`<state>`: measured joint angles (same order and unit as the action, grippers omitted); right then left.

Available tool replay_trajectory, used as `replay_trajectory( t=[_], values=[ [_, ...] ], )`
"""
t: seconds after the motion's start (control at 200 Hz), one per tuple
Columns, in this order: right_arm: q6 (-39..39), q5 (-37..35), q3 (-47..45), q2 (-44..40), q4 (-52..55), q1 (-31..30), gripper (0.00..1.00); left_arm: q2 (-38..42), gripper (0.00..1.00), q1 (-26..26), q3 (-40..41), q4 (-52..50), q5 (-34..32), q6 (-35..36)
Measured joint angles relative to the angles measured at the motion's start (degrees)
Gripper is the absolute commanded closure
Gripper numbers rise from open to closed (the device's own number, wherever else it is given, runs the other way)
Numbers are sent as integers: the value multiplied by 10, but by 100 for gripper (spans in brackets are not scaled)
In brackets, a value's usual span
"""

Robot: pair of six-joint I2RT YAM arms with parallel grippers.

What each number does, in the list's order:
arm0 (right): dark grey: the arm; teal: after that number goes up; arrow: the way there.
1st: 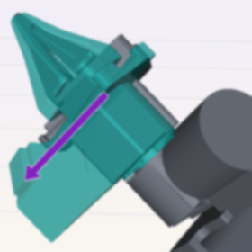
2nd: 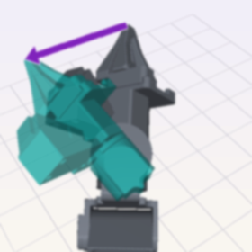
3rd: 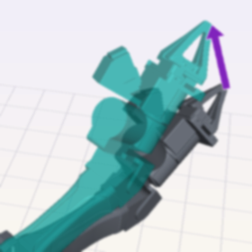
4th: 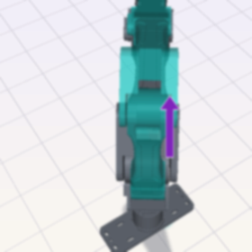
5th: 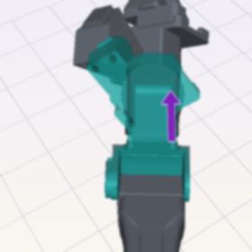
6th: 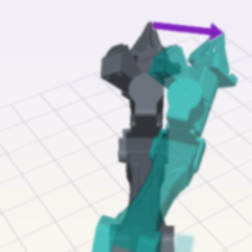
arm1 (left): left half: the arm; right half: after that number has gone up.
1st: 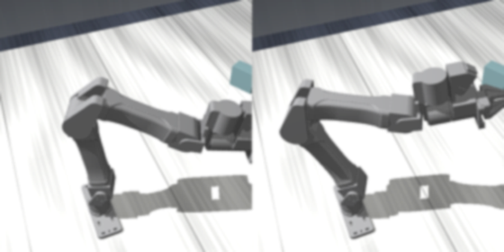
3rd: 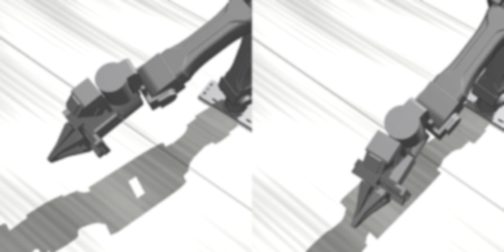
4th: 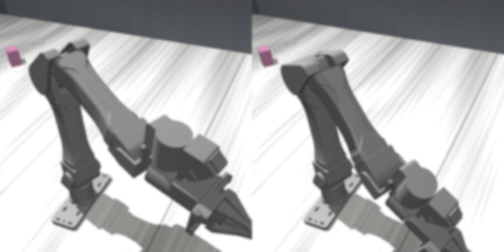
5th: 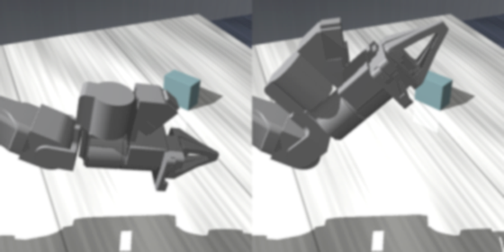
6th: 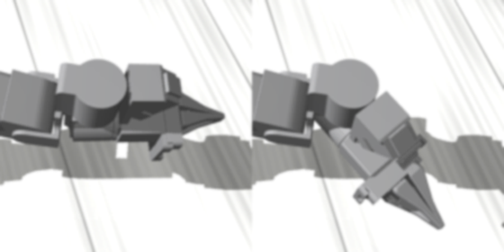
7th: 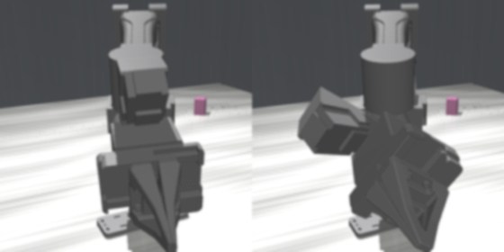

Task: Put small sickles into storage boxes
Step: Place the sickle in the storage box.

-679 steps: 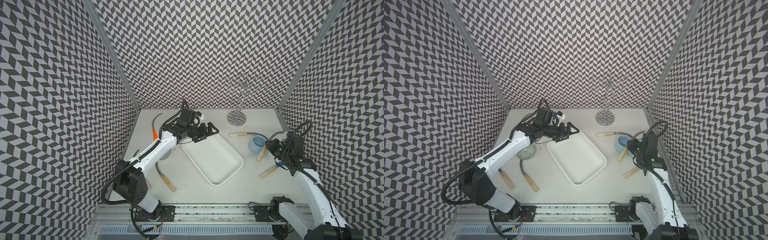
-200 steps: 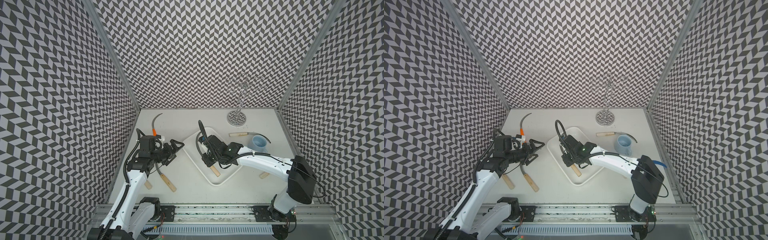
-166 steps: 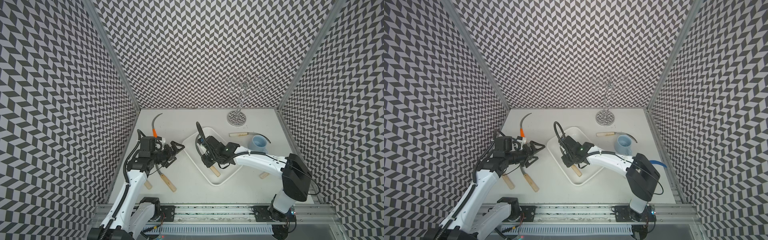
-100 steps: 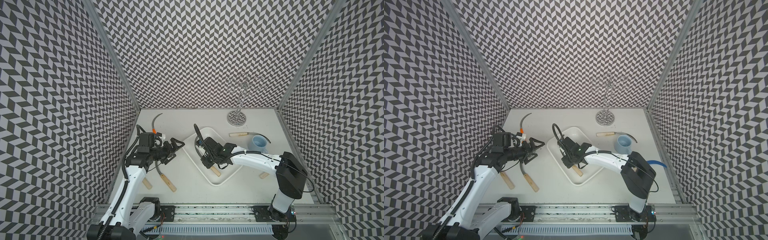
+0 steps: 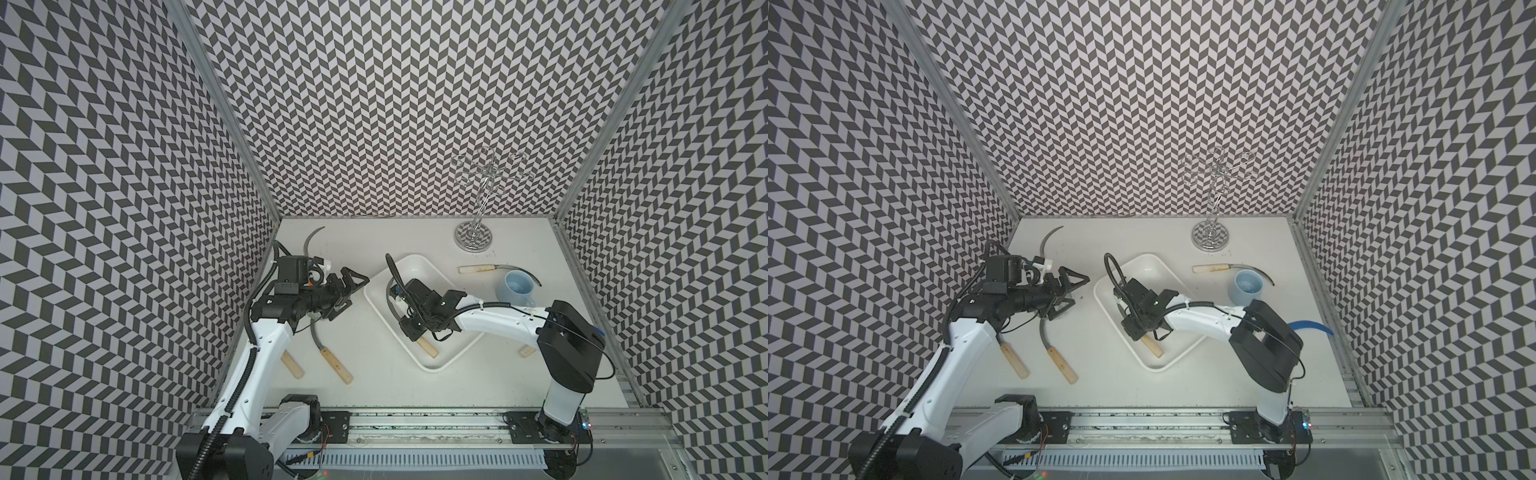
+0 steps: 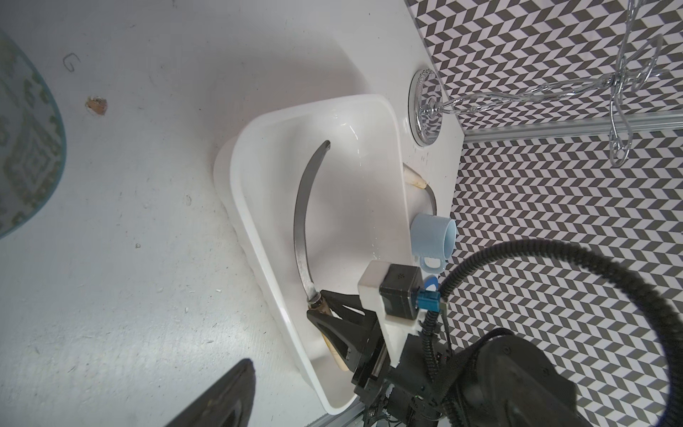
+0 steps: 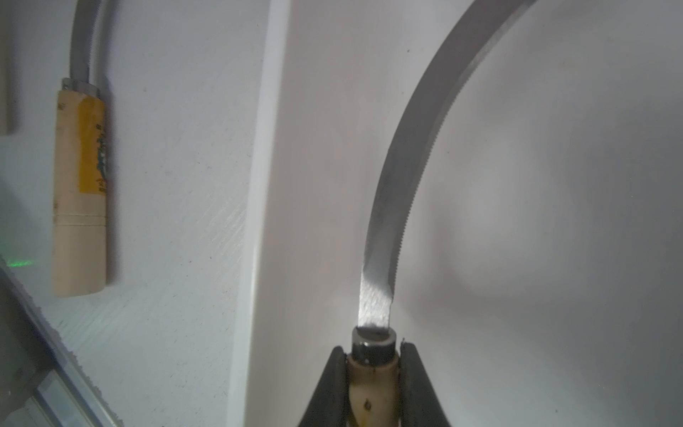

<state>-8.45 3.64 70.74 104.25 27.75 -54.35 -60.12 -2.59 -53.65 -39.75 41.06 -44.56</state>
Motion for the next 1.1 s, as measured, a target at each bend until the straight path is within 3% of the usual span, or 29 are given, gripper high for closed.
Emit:
replay_trajectory(
  t=[0.731,1.102],
  values=[
    [-42,38,19,72,-30,0,97,-10,0,0,-5,-2,0,0],
    [-133,80,65,117,-47,1,97,-17,0,0,-9,-2,0,2]
  ],
)
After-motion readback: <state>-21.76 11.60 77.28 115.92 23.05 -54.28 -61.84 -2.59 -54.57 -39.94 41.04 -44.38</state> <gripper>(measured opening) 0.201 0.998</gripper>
